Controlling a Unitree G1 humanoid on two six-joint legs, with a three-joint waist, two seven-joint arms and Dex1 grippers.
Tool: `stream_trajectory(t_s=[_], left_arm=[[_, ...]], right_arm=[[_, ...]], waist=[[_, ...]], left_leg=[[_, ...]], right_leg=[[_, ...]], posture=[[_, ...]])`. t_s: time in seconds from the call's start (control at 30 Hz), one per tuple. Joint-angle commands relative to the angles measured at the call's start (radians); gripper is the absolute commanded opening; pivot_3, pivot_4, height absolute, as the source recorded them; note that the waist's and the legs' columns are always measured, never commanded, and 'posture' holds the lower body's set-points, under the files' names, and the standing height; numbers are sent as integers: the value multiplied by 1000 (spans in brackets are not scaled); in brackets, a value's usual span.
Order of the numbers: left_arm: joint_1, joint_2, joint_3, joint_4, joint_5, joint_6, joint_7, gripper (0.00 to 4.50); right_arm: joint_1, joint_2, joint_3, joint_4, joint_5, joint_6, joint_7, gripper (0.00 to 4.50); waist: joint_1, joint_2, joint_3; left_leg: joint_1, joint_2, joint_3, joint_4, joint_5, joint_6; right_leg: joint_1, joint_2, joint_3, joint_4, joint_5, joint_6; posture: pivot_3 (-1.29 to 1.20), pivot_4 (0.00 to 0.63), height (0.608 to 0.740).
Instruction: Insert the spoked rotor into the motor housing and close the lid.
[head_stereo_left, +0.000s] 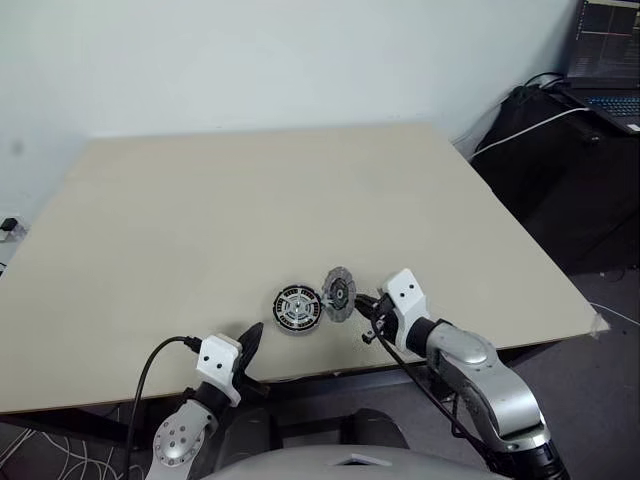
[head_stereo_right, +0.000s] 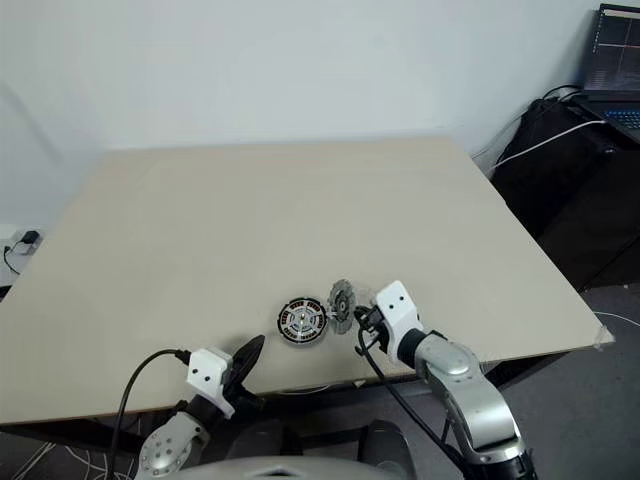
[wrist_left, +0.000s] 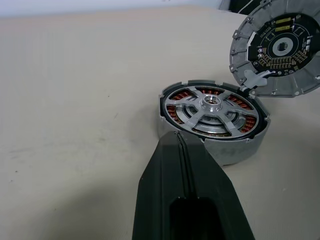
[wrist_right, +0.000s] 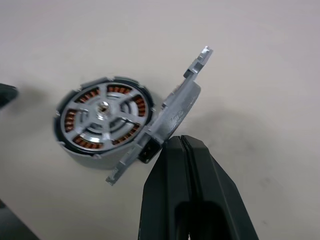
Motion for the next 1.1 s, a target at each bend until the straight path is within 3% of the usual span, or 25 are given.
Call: stream_trajectory(t_s=[0.03, 0.57, 0.93, 1.1], left_arm=[[7, -3, 4, -62, 0, 6, 14, 0], [1, -5, 3, -88, 5, 29, 38, 0], [-5, -12, 7, -42, 4, -9, 44, 0], [-4, -13, 11, -19, 3, -29, 42, 0]], right_arm=[[-41, 9, 26, -19, 20, -2, 9, 28], [-224, 82, 201, 182, 19, -19, 63, 28], [-288, 135, 233, 405, -58, -87, 27, 28], [-276, 127, 234, 375, -60, -134, 56, 28]], waist=[[1, 0, 0], [3, -1, 0], [4, 0, -1], [5, 0, -3]], left_leg=[[0, 0, 0, 0, 0, 0], [0, 0, 1, 0, 0, 0], [0, 0, 1, 1, 0, 0], [0, 0, 1, 1, 0, 0]], right_leg=[[0, 0, 0, 0, 0, 0], [0, 2, 0, 0, 0, 0], [0, 2, 0, 1, 0, 0], [0, 2, 0, 1, 0, 0]], posture=[[0, 0, 740], [0, 0, 740], [0, 0, 740], [0, 0, 740]])
